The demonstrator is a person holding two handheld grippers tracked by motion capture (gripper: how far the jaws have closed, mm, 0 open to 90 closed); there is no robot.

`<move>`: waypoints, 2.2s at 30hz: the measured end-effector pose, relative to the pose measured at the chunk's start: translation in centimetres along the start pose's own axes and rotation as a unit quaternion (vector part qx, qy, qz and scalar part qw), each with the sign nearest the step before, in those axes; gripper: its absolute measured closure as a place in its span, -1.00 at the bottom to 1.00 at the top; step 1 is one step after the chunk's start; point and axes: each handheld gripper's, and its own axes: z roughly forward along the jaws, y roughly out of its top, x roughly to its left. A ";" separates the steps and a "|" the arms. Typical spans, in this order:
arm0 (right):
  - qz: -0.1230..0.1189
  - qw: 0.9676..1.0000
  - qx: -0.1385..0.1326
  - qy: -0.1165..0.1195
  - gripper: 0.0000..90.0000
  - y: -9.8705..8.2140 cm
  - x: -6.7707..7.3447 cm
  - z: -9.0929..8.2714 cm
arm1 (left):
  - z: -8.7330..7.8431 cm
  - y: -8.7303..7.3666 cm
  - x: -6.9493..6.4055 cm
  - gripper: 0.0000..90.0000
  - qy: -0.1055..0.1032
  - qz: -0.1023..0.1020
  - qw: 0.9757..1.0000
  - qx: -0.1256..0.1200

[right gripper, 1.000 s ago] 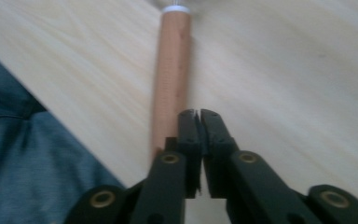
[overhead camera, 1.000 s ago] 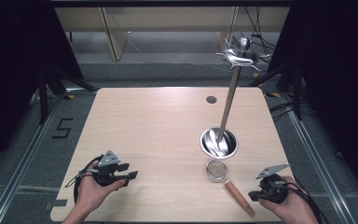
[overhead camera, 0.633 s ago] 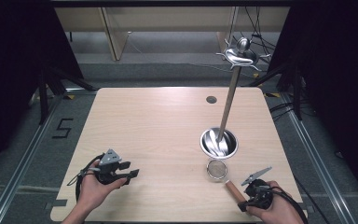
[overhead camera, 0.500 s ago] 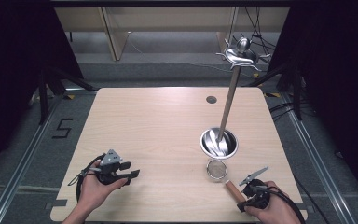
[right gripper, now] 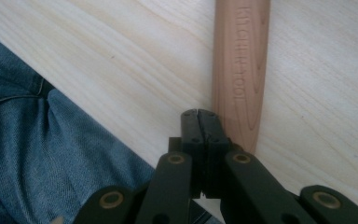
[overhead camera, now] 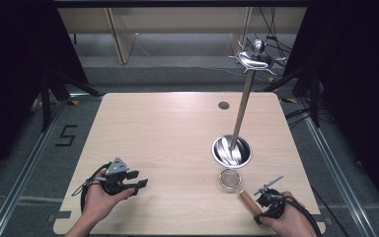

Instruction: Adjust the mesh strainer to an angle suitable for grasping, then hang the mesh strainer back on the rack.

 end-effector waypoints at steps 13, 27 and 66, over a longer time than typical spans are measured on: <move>0.072 0.996 -0.022 -0.045 1.00 0.9 -3.6 -0.7 | 0.0 -0.1 0.1 0.07 0.002 -0.003 1.000 0.003; 0.157 0.985 -0.040 -0.063 1.00 6.3 -9.0 -0.7 | 0.0 -0.1 0.1 0.07 0.000 -0.002 1.000 0.004; 0.343 0.930 -0.127 -0.031 -0.16 9.2 -10.3 -1.3 | 0.2 -0.1 -0.2 0.07 -0.010 -0.001 1.000 0.004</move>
